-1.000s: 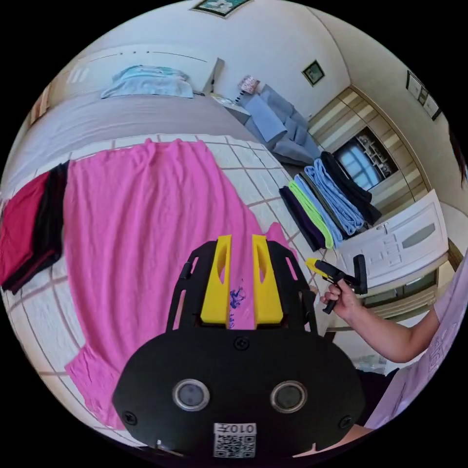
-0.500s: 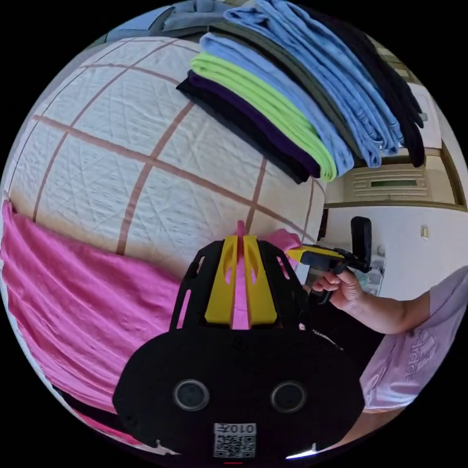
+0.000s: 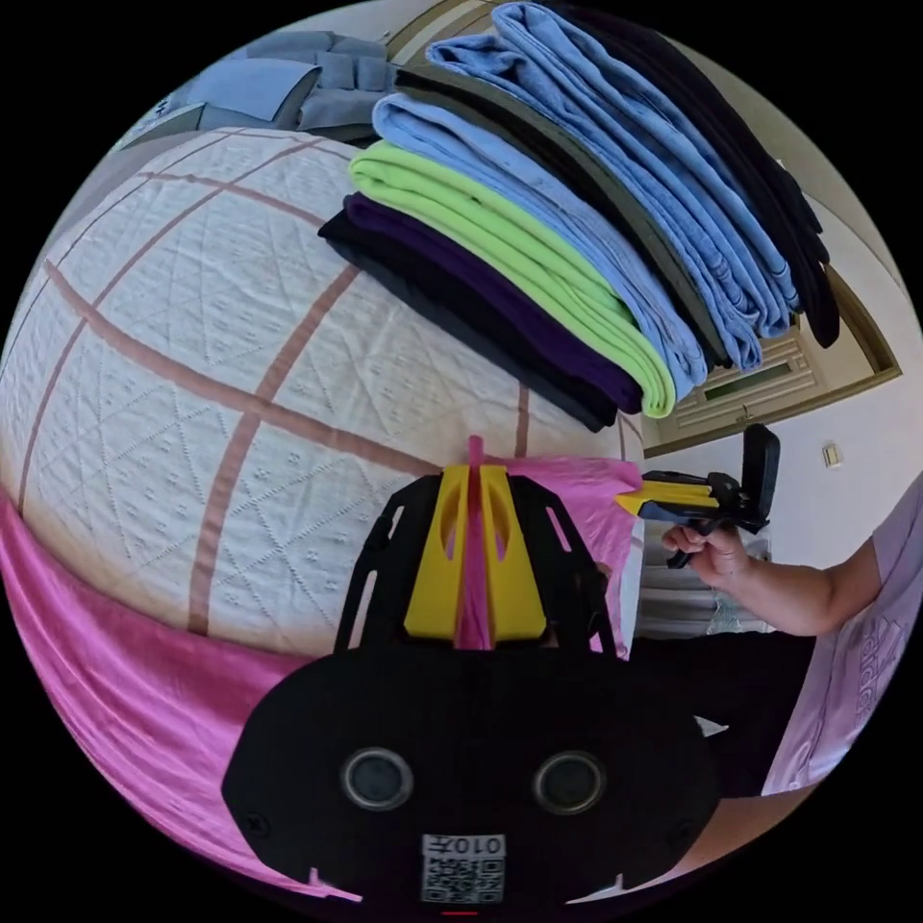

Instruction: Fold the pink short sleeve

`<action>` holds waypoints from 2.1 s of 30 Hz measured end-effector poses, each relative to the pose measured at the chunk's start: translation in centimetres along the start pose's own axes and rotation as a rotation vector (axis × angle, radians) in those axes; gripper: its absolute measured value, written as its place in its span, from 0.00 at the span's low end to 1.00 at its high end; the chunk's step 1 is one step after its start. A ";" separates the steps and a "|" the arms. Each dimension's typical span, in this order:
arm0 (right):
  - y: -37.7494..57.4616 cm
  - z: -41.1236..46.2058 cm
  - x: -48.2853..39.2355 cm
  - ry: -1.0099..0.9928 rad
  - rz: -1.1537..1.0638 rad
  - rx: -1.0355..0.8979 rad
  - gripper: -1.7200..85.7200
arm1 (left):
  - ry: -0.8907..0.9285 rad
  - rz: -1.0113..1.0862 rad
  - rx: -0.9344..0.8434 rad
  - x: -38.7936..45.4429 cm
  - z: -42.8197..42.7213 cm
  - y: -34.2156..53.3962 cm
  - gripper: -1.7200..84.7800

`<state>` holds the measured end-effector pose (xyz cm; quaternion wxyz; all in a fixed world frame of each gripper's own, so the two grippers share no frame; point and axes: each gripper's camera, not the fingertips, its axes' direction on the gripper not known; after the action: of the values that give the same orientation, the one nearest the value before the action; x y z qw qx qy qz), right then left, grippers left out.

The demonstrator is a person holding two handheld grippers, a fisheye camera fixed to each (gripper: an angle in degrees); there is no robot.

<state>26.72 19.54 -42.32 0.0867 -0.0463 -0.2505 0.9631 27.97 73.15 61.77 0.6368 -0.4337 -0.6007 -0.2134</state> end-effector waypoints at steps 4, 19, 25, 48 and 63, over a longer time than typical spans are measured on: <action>-0.9 1.7 -1.0 0.092 -0.053 -0.098 0.07 | -0.011 -0.049 0.042 -0.3 -0.6 0.3 0.06; 11.6 -0.6 -22.8 0.043 -1.217 -0.411 0.14 | -0.529 -0.266 -0.226 17.7 -6.5 32.4 0.11; 14.7 3.5 -28.1 0.160 -1.613 -0.546 0.16 | -0.564 0.109 -0.500 22.5 -3.1 37.5 0.12; 9.5 0.8 -34.7 0.253 -1.453 -0.932 0.08 | -0.351 -0.136 -0.396 15.8 -13.4 39.1 0.05; -26.1 -4.9 -40.5 -0.078 -0.877 -0.100 0.13 | -0.571 -0.716 0.366 -5.5 -47.4 37.4 0.10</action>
<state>70.86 36.55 -31.90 0.4752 0.0965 -0.2958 0.8230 84.15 53.36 50.12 0.3993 -0.1221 -0.8902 -0.1825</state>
